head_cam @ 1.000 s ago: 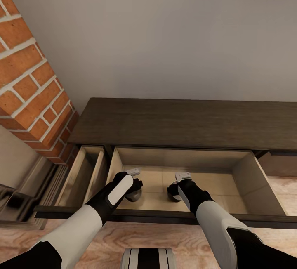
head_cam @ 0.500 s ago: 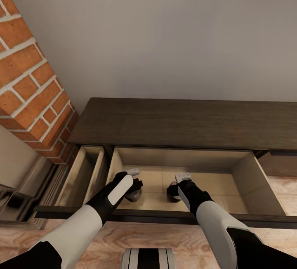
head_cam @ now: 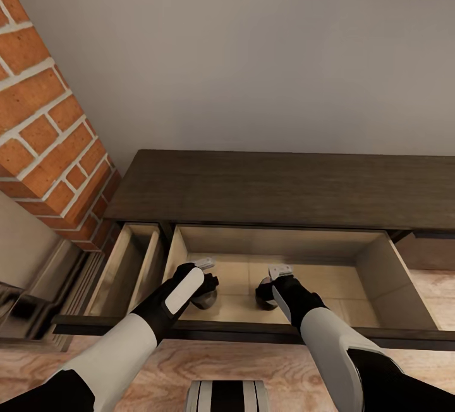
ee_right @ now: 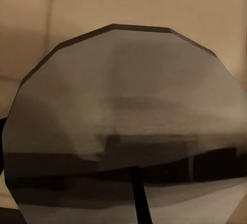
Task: Place each of the two pumpkins and all three candles from the living room inside a cabinet in the living room (use any cabinet), then make sure every cabinet is closed, and position the cauldron so it is next to a table in the living room.
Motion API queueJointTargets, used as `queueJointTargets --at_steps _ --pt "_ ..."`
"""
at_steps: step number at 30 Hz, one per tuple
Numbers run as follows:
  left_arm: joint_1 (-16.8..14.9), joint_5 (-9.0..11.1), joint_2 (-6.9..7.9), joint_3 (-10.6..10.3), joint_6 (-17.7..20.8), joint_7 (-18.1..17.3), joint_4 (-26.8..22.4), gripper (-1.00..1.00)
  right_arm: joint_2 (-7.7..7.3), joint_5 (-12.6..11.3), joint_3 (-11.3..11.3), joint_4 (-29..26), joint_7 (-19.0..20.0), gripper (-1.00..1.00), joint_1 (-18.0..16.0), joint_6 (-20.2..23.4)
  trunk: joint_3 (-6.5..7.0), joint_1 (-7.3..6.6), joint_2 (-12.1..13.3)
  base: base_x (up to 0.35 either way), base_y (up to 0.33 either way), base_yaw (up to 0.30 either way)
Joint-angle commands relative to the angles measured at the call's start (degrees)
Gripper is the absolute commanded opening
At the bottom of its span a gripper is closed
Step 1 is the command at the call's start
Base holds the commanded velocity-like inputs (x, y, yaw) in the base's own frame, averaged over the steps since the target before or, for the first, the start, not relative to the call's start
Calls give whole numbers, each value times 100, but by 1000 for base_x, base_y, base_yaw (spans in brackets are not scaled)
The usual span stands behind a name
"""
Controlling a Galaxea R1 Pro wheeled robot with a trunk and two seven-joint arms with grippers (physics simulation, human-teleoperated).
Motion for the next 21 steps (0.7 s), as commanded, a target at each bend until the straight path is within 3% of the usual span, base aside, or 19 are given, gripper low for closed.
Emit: queueJointTargets --at_steps 1,21 --pt "0 -7 0 0 5 0 0 -100 0 2 -2 -2 0 100 0 1 0 0 0 0 0 0" --pt "0 -12 1 0 5 2 7 -100 0 2 3 -71 -1 100 0 160 0 0 0 0 0 0"
